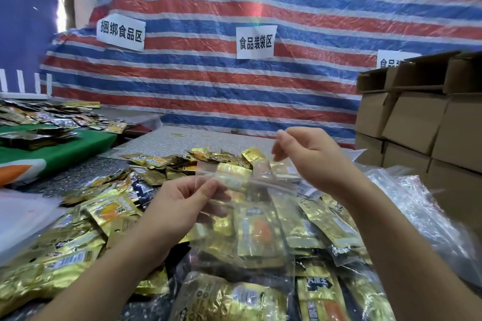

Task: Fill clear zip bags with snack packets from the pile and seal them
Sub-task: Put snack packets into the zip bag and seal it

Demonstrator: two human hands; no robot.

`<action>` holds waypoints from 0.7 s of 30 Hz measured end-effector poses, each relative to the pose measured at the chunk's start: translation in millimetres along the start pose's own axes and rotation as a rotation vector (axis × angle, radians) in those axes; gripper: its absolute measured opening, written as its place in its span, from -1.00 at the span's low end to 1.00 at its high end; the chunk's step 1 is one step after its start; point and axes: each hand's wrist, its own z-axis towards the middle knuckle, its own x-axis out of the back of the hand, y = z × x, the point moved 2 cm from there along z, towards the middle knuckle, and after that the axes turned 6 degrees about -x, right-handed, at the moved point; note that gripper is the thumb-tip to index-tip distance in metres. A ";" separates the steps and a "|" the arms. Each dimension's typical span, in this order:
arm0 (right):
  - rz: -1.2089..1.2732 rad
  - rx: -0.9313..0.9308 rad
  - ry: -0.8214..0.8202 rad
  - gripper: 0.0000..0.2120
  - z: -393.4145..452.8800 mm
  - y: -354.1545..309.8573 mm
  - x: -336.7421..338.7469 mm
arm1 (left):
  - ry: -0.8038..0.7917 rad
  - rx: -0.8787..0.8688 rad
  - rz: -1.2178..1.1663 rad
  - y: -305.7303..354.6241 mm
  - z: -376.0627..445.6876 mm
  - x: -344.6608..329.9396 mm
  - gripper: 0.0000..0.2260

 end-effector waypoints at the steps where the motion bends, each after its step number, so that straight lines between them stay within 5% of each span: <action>1: -0.012 -0.044 0.033 -0.67 4.8 5.7 2.2 | 0.000 0.007 0.004 -1.0 0.5 -0.1 -0.78; 8: -0.373 -0.156 -0.154 -0.82 67.2 24.4 -24.9 | -0.037 0.044 0.036 -5.3 2.4 -2.2 -0.74; 14: -0.697 -0.160 -0.417 -0.71 113.3 45.2 -58.9 | -0.004 0.041 -0.010 -4.2 2.5 -6.0 -0.82; 21: -0.792 -0.155 -0.497 -0.57 138.8 56.1 -93.3 | -0.004 0.054 -0.004 -5.2 2.1 -3.1 -0.80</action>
